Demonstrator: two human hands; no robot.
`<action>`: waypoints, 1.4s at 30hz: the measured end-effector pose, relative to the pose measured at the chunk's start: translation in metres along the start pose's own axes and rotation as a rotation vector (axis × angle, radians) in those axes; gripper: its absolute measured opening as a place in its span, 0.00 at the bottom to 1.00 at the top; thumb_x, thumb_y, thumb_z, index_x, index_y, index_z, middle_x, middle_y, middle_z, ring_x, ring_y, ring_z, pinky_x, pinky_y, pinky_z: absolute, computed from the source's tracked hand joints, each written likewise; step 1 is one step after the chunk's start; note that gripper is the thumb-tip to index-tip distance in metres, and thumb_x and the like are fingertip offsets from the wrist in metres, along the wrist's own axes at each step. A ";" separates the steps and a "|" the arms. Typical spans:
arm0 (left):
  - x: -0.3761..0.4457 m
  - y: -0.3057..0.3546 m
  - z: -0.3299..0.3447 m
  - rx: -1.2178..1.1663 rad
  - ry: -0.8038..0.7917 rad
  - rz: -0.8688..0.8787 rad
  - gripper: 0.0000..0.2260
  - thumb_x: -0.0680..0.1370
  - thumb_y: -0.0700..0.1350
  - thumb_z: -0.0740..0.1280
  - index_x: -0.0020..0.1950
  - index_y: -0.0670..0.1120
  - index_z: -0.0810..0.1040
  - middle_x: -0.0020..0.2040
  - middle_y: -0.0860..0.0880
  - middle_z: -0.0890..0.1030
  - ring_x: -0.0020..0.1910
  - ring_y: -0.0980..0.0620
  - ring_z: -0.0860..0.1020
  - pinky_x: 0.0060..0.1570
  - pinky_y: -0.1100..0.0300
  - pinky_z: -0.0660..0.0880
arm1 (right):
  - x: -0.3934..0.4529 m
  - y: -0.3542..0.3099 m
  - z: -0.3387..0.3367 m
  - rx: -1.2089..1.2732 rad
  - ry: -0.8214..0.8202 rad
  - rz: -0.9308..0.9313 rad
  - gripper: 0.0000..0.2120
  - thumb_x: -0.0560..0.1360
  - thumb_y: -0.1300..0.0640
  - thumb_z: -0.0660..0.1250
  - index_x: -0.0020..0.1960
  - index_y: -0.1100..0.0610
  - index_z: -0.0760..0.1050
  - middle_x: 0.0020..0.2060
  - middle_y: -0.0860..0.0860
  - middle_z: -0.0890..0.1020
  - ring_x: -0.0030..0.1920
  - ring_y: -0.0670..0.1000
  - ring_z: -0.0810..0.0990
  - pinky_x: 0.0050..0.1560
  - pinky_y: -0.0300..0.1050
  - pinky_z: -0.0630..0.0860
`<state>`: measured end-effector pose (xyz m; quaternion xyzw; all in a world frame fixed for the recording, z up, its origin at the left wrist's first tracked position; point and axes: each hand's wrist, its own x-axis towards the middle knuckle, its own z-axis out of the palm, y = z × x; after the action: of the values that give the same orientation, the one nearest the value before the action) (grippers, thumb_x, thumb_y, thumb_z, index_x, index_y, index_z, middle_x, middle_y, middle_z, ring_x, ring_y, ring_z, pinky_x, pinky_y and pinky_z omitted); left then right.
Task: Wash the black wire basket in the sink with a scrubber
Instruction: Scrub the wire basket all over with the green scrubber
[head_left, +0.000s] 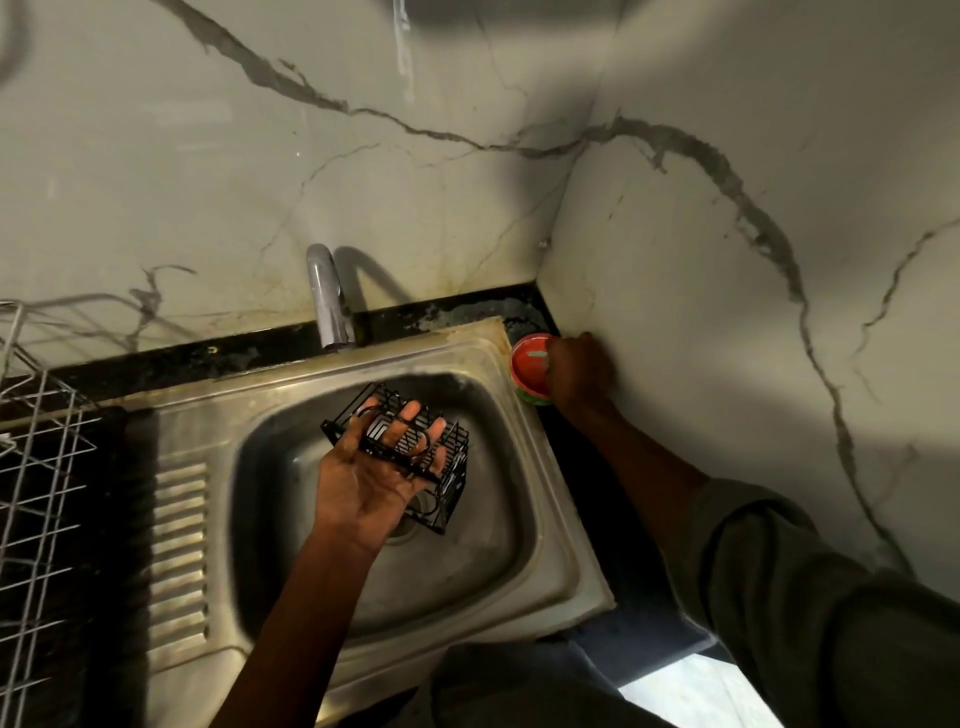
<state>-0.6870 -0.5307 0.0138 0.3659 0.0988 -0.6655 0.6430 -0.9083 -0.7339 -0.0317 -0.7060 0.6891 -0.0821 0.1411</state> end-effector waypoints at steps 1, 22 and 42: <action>0.001 0.000 -0.001 -0.001 0.002 0.001 0.13 0.84 0.51 0.61 0.64 0.52 0.81 0.68 0.43 0.82 0.65 0.34 0.81 0.61 0.37 0.75 | 0.002 0.000 0.003 -0.015 0.010 0.012 0.13 0.80 0.53 0.64 0.60 0.58 0.80 0.55 0.57 0.82 0.57 0.59 0.80 0.53 0.47 0.75; 0.024 -0.025 0.015 0.077 0.009 -0.133 0.19 0.85 0.51 0.62 0.76 0.53 0.73 0.72 0.41 0.78 0.67 0.31 0.79 0.59 0.39 0.75 | 0.009 -0.012 0.007 -0.315 0.067 -0.066 0.10 0.79 0.54 0.65 0.56 0.55 0.81 0.53 0.55 0.83 0.57 0.59 0.79 0.53 0.51 0.76; 0.012 -0.019 0.001 0.054 -0.057 -0.122 0.30 0.81 0.68 0.58 0.76 0.51 0.74 0.72 0.35 0.76 0.64 0.32 0.80 0.57 0.29 0.78 | -0.044 -0.029 -0.013 1.235 -0.084 0.333 0.09 0.75 0.71 0.70 0.48 0.58 0.82 0.43 0.57 0.84 0.42 0.55 0.84 0.41 0.45 0.83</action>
<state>-0.7034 -0.5373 0.0009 0.3573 0.0845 -0.7162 0.5935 -0.8867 -0.6905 -0.0072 -0.3807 0.6092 -0.4133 0.5596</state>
